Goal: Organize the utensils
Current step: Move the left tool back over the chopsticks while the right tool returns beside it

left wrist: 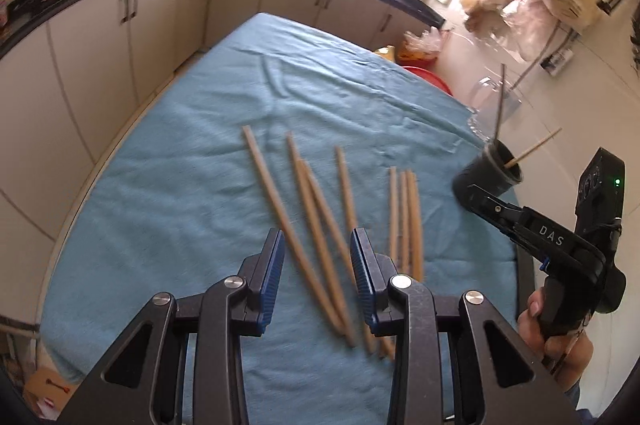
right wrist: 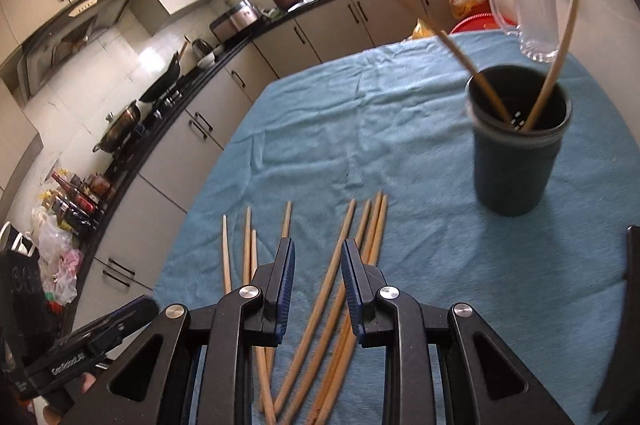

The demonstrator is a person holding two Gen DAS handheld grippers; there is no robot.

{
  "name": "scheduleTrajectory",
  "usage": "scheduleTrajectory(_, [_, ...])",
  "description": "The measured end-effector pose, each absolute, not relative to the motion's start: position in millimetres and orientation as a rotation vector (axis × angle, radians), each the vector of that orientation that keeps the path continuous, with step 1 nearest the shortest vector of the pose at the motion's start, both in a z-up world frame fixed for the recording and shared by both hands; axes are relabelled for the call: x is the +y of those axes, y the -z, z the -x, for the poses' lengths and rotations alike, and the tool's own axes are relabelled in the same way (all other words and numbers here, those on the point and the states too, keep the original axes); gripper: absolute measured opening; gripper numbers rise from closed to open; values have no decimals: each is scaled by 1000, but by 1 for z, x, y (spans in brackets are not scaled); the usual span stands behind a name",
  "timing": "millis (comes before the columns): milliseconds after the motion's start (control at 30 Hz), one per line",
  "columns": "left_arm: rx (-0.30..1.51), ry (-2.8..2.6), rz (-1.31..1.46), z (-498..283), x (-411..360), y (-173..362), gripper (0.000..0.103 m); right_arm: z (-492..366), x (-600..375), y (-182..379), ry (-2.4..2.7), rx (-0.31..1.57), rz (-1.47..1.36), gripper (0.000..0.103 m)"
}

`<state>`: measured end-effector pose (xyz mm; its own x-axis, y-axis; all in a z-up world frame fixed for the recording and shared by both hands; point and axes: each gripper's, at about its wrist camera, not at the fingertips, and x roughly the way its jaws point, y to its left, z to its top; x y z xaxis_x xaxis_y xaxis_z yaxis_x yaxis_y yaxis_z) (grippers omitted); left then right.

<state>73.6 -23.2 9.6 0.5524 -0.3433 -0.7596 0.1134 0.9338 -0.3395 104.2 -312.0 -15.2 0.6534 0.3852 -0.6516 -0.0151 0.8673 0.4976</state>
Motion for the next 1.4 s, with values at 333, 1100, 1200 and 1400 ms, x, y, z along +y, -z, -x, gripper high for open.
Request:
scheduleTrajectory(333, [1005, 270, 361, -92, -1, 14, 33, -86, -314, 20, -199, 863, -454, 26])
scheduleTrajectory(1100, [1162, 120, 297, -185, -26, 69, 15, -69, -340, 26, -119, 895, -430, 26])
scheduleTrajectory(1200, [1163, 131, 303, -180, -22, 69, 13, -83, -334, 34, -116, 938, -420, 26])
scheduleTrajectory(1400, [1178, 168, 328, -170, -7, 70, 12, -124, -318, 58, -111, 1052, -404, 26])
